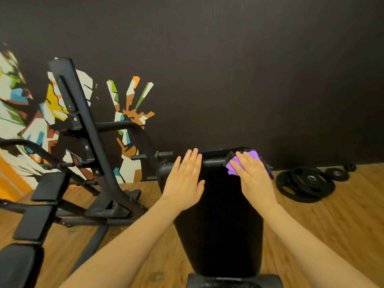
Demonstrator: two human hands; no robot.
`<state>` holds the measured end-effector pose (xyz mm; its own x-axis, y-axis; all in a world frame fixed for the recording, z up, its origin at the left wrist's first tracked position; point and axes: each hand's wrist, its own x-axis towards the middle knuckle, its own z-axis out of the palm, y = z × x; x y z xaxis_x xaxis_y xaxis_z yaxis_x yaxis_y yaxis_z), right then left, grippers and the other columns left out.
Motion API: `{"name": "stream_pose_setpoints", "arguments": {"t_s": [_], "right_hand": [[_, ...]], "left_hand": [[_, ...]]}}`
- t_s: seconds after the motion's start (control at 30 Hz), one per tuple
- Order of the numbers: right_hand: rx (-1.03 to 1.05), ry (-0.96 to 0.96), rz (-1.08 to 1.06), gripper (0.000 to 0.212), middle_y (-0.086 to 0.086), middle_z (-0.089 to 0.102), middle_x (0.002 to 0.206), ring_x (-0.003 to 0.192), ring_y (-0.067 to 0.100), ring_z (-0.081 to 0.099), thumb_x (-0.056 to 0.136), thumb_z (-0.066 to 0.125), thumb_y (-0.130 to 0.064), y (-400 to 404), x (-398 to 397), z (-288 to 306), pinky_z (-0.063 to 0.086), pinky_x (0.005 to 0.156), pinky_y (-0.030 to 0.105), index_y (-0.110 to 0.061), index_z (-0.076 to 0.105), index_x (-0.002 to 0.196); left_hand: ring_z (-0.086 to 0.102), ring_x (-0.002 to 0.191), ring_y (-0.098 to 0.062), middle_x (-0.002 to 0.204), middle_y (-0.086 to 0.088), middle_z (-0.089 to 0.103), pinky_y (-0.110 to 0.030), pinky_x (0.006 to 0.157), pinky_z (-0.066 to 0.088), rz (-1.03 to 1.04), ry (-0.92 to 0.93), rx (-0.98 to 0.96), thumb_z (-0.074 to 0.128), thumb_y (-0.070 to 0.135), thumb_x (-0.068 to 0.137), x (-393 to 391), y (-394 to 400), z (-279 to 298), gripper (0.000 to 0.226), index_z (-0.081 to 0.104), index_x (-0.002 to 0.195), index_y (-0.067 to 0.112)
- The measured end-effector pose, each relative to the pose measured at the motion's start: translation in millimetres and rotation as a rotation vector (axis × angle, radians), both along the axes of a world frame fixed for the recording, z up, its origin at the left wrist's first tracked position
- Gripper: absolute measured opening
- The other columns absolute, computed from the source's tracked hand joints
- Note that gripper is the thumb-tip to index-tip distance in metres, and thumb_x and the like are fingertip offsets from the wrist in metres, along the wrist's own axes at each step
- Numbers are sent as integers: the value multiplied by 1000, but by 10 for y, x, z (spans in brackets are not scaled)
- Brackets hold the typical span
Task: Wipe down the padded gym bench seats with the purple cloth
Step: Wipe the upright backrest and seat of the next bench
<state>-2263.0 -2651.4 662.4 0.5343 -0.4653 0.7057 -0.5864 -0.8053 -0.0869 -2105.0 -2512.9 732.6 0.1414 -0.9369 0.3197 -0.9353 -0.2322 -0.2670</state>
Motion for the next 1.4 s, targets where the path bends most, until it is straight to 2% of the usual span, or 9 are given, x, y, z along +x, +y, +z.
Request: {"name": "stream_pose_setpoints", "arguments": {"t_s": [0.27, 0.43, 0.57, 0.63, 0.77, 0.93, 1.07, 1.2, 1.4], "right_hand": [[111, -126, -136, 79, 19, 60, 123, 116, 37, 55, 45, 88, 5, 200, 14, -1021, 32, 96, 53, -5, 61, 118], [324, -338, -269, 78, 22, 47, 134, 127, 37, 39, 61, 73, 18, 449, 237, -1628, 30, 100, 55, -8, 43, 128], [509, -753, -416, 60, 16, 32, 145, 137, 31, 23, 76, 60, 17, 649, 618, -1355, 33, 104, 56, 0, 46, 132], [427, -868, -415, 49, 21, 37, 143, 134, 31, 25, 83, 53, 7, 717, 846, -953, 35, 103, 55, 2, 45, 131], [242, -893, -428, 44, 19, 44, 140, 133, 33, 36, 91, 38, -17, 602, 1213, -467, 26, 107, 46, -7, 43, 134], [295, -881, -541, 46, 20, 43, 140, 134, 31, 34, 88, 34, -13, 537, 1109, -1232, 28, 107, 45, -6, 42, 133], [622, -1159, -662, 41, 13, 34, 147, 136, 20, 26, 93, 44, 2, 665, 909, -2353, 24, 110, 36, 1, 46, 134], [1119, -1416, -845, 44, 1, 23, 154, 140, 24, 27, 99, 39, -8, 938, 881, -3100, 22, 111, 31, -6, 34, 143], [1082, -1532, -893, 46, 9, 19, 155, 143, 24, 17, 100, 37, -6, 856, 1056, -2753, 13, 114, 29, -7, 30, 145]], "left_hand": [[-19, 142, -20, 160, -10, -7, -34, 113, -12, -304, -319, 222, 35, 39, 100, 115, -394, -34, 73, -13, 145, 10], [13, 140, -28, 151, -19, 33, -44, 112, 15, -538, -550, 203, 52, 38, 89, 389, -585, -44, 72, 19, 142, 3], [25, 139, -31, 146, -21, 40, -46, 111, 21, -644, -617, 115, 33, 38, 90, 473, -637, -109, 63, 25, 140, 0], [31, 138, -34, 146, -22, 39, -47, 111, 21, -653, -627, 89, 32, 38, 90, 503, -630, -147, 63, 24, 140, -1], [19, 141, -30, 150, -22, 33, -45, 112, 18, -650, -678, 41, 31, 39, 92, 516, -642, -176, 64, 20, 141, -1], [22, 142, -37, 152, -25, 26, -45, 113, 17, -667, -689, 20, 31, 38, 93, 515, -647, -205, 69, 16, 146, -5], [20, 142, -40, 152, -27, 23, -46, 113, 17, -673, -730, -7, 29, 38, 95, 529, -651, -232, 70, 14, 146, -7], [19, 142, -40, 152, -28, 23, -47, 113, 17, -666, -729, -26, 30, 38, 95, 525, -636, -239, 70, 15, 146, -8], [21, 141, -41, 152, -28, 24, -47, 113, 18, -670, -730, -37, 32, 38, 95, 523, -635, -251, 70, 18, 146, -8]]}}
